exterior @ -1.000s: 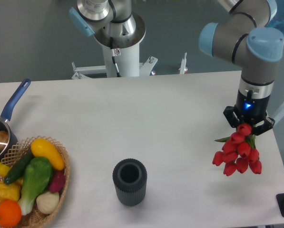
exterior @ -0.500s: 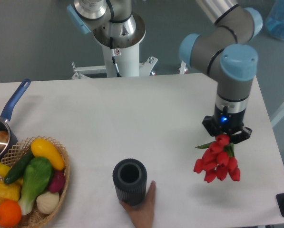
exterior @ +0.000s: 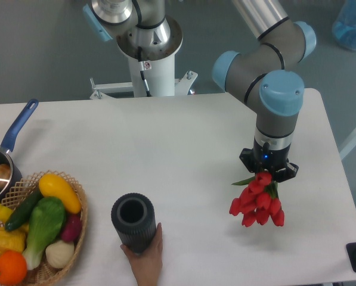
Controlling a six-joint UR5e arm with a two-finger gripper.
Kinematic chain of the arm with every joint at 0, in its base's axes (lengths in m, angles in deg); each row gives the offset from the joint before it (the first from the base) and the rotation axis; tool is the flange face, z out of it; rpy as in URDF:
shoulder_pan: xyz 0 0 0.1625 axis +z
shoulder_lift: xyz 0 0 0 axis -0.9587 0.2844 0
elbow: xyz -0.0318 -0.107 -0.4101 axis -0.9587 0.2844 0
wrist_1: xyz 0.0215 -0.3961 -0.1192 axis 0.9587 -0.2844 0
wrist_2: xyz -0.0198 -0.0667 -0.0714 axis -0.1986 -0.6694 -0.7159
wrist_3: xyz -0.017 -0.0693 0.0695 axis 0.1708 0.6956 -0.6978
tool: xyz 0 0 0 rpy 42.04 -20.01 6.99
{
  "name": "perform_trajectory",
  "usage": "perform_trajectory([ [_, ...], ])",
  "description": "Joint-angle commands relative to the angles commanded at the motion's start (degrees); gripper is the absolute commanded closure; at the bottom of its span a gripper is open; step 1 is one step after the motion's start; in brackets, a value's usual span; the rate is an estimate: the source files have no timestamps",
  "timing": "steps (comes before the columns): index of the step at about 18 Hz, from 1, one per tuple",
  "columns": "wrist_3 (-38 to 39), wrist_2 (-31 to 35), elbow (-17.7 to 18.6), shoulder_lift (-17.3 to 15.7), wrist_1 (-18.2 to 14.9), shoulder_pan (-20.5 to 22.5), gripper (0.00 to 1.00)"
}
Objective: Place the flowers on the table
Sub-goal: 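Carry the red tulip bunch with the gripper and lower it onto the table, then open the gripper to release the tulips and lift away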
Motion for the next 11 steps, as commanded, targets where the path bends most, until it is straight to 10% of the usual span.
perform_trajectory([
  [7,5.10,1.31,2.37,-2.55,1.92,-9.06,0.00],
  [11,5.37,3.85,2.64,-3.16,4.22,-4.26,0.00],
])
